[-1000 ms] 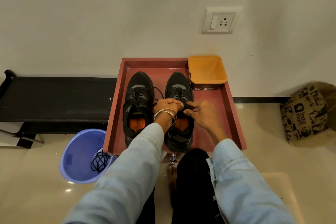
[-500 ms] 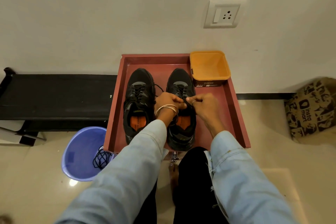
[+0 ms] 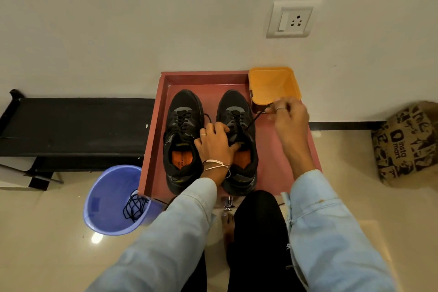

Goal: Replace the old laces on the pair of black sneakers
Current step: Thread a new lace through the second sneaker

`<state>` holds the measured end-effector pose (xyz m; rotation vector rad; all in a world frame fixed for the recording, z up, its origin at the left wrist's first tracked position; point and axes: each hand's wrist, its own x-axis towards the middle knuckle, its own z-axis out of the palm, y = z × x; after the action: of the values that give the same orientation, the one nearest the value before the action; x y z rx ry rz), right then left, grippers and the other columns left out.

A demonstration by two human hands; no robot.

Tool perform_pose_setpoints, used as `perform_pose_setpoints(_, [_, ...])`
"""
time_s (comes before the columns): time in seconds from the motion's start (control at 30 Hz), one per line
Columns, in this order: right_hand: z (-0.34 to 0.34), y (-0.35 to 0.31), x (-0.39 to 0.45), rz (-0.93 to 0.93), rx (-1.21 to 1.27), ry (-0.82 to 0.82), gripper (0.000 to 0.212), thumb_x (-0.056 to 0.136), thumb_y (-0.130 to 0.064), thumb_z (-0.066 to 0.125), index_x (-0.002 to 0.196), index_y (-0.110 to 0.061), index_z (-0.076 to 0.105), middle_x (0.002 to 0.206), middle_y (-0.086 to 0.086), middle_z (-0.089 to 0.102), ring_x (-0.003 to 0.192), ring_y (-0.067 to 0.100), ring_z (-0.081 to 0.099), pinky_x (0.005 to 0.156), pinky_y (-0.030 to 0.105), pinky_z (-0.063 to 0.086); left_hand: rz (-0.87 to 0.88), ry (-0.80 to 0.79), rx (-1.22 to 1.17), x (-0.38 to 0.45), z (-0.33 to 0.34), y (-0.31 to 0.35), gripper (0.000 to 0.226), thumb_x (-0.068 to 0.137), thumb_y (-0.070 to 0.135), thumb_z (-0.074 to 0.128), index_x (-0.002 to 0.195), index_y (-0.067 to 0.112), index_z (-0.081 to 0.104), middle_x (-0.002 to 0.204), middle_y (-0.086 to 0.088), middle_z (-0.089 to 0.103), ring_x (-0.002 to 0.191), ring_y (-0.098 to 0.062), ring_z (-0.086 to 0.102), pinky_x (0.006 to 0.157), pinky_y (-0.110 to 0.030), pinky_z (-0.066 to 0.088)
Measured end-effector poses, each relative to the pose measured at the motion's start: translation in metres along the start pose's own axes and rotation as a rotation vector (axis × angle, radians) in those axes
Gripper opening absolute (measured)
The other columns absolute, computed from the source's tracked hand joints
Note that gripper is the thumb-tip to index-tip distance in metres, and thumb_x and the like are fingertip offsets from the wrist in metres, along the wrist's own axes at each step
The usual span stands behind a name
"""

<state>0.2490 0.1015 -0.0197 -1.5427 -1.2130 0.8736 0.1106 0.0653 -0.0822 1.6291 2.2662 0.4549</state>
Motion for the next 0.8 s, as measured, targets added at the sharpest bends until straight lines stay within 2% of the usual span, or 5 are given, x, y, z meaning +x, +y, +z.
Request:
perform_pose_setpoints(0.23, [-0.069, -0.098, 0.021, -0.131, 0.923, 0.155, 0.019, 0.098, -0.016, 0.043, 0.081, -0.01, 0.046, 0.064, 0.006, 0.052, 0.046, 0.017, 0.034, 0.046, 0.026, 0.033, -0.035, 0.011, -0.036, 0.0, 0.002, -0.001, 0.05, 0.076, 0.044, 0.071, 0.11, 0.016, 0.049, 0.115, -0.006, 0.048, 0.105, -0.027, 0.052, 0.084, -0.039, 0.042])
perform_pose_setpoints(0.33, [-0.064, -0.089, 0.024, -0.285, 0.489, 0.156, 0.011, 0.091, -0.012, 0.052, 0.081, -0.015, 0.056, 0.066, -0.001, 0.055, 0.053, 0.011, 0.043, 0.047, 0.024, 0.031, -0.019, -0.058, -0.042, 0.004, 0.002, -0.003, 0.049, 0.079, 0.044, 0.068, 0.113, 0.014, 0.05, 0.117, -0.007, 0.051, 0.105, -0.029, 0.055, 0.084, -0.04, 0.044])
perform_pose_setpoints(0.5, [-0.005, -0.003, 0.011, -0.122, -0.461, -0.396, 0.018, 0.092, -0.014, 0.06, 0.108, -0.012, 0.069, 0.102, 0.006, 0.069, 0.086, 0.011, 0.061, 0.077, 0.014, 0.043, 0.028, -0.062, -0.013, 0.006, 0.001, -0.005, 0.048, 0.081, 0.043, 0.066, 0.118, 0.015, 0.051, 0.121, -0.006, 0.048, 0.105, -0.03, 0.055, 0.084, -0.041, 0.046])
perform_pose_setpoints(0.6, [0.021, 0.034, 0.004, -0.155, -0.64, -0.471, 0.027, 0.093, -0.012, 0.058, 0.118, -0.01, 0.067, 0.115, 0.008, 0.068, 0.108, 0.023, 0.062, 0.091, 0.027, 0.045, 0.043, -0.053, -0.044, 0.006, 0.003, -0.005, 0.044, 0.082, 0.039, 0.067, 0.115, 0.015, 0.051, 0.119, -0.007, 0.046, 0.101, -0.029, 0.056, 0.077, -0.039, 0.046])
perform_pose_setpoints(0.8, [0.022, 0.031, 0.005, -0.177, -0.547, -0.308, 0.012, 0.088, -0.008, 0.061, 0.079, -0.008, 0.07, 0.082, 0.0, 0.069, 0.081, 0.015, 0.063, 0.07, 0.024, 0.049, 0.021, -0.035, -0.072, 0.006, 0.002, -0.004, 0.042, 0.081, 0.036, 0.069, 0.107, 0.013, 0.046, 0.113, -0.006, 0.047, 0.095, -0.03, 0.057, 0.066, -0.037, 0.042])
